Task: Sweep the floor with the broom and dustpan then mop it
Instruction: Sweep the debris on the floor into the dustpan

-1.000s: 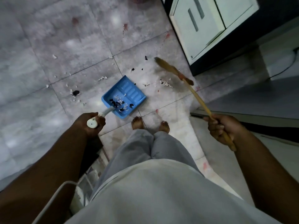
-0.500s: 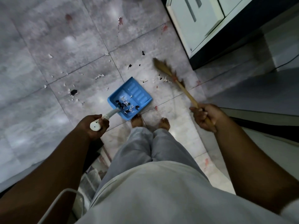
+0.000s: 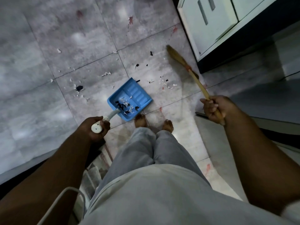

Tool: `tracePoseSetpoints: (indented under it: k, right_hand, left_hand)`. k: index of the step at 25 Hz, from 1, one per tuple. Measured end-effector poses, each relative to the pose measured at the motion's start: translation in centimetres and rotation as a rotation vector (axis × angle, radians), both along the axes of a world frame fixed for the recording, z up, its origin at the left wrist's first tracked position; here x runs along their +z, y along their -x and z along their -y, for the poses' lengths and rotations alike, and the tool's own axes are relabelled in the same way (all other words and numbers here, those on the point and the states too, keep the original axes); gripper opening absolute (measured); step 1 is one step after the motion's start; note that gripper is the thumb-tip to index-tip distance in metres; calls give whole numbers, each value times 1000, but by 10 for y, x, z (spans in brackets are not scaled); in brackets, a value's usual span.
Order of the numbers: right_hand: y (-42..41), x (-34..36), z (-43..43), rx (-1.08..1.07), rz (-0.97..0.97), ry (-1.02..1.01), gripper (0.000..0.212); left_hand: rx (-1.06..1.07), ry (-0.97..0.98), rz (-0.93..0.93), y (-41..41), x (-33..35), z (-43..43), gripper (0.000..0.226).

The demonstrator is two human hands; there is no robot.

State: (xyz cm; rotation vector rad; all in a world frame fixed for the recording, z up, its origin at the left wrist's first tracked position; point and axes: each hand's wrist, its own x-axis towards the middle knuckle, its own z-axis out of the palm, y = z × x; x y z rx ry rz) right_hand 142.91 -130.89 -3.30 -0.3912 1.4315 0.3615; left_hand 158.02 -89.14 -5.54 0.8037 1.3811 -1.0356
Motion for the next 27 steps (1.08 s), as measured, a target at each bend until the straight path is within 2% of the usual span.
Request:
tracePoseSetpoints:
  k: [4, 9, 12, 16, 21, 27]
  right_hand:
    - [-23, -9, -25, 127, -21, -16, 29]
    - [7, 30, -50, 242, 26, -69, 30]
    - [-9, 39, -49, 282, 44, -35, 30]
    - [-70, 17, -42, 337, 47, 94, 29]
    - [-127, -28, -47, 462, -9, 123, 28]
    - [-86, -28, -73, 720, -82, 158, 26]
  left_hand:
    - [6, -5, 7, 3, -3, -11, 18]
    - [88, 13, 3, 3, -1, -19, 22]
    - [117, 15, -1, 1, -4, -23, 25]
    - [148, 6, 1, 1, -8, -27, 25]
    - [172, -19, -2, -5, -13, -33, 25]
    - [151, 10, -39, -8, -9, -40, 27]
